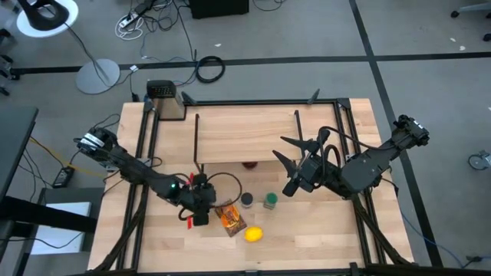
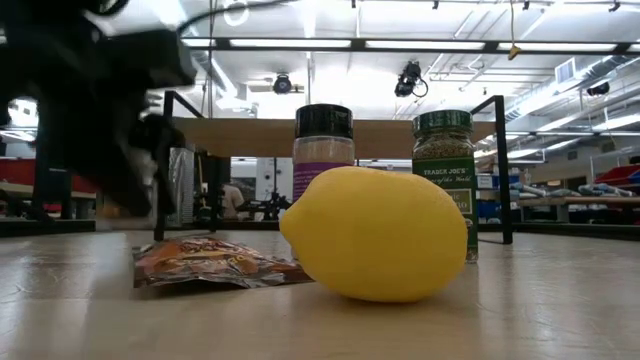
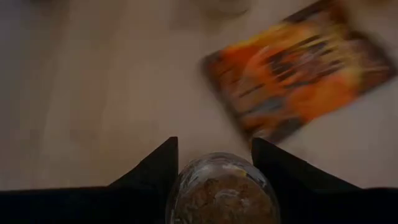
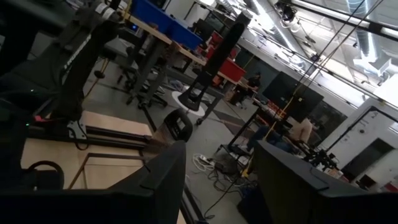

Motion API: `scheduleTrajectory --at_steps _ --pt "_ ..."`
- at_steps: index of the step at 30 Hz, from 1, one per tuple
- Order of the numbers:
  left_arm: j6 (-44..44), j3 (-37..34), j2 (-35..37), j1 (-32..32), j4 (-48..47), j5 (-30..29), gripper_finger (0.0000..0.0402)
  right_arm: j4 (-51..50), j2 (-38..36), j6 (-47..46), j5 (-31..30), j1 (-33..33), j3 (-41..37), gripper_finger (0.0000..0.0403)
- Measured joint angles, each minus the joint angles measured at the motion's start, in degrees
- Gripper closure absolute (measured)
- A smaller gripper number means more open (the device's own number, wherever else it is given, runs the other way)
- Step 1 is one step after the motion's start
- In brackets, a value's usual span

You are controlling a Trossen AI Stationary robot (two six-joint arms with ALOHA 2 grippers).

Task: Shelf spices
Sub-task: Remove the brown seasoning bottle from the shelf, then put the brown seasoning bottle on the shelf

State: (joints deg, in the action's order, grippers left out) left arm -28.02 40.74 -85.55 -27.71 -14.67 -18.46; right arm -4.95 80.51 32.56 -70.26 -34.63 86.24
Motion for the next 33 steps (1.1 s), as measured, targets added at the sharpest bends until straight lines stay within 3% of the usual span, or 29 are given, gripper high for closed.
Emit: scheduleTrajectory --at_steps 12,20,26,29,33 --pt "-8.01 -6.08 0.26 -0.35 3.07 -2.88 0.0225 0.06 0.00 -0.14 0.12 0.78 0.00 0.0216" --pt "-6.48 -5.54 0.19 -0.32 4.57 -2.80 0.0225 0.07 0.00 -0.13 1.03 0.76 0.00 0.0217" --pt "1.87 3.82 0.39 -0.32 1.99 -2.97 0.0225 0.07 0.00 -0.13 0.99 0.76 0.00 0.0216" --pt "7.54 11.44 0.39 -0.32 -4.19 -3.54 0.0225 0.07 0.00 -0.07 0.98 0.76 0.00 0.0216" --pt "15.95 23.11 0.41 -0.32 -17.26 -10.01 0.0225 0.07 0.00 0.03 0.98 0.76 0.00 0.0217"
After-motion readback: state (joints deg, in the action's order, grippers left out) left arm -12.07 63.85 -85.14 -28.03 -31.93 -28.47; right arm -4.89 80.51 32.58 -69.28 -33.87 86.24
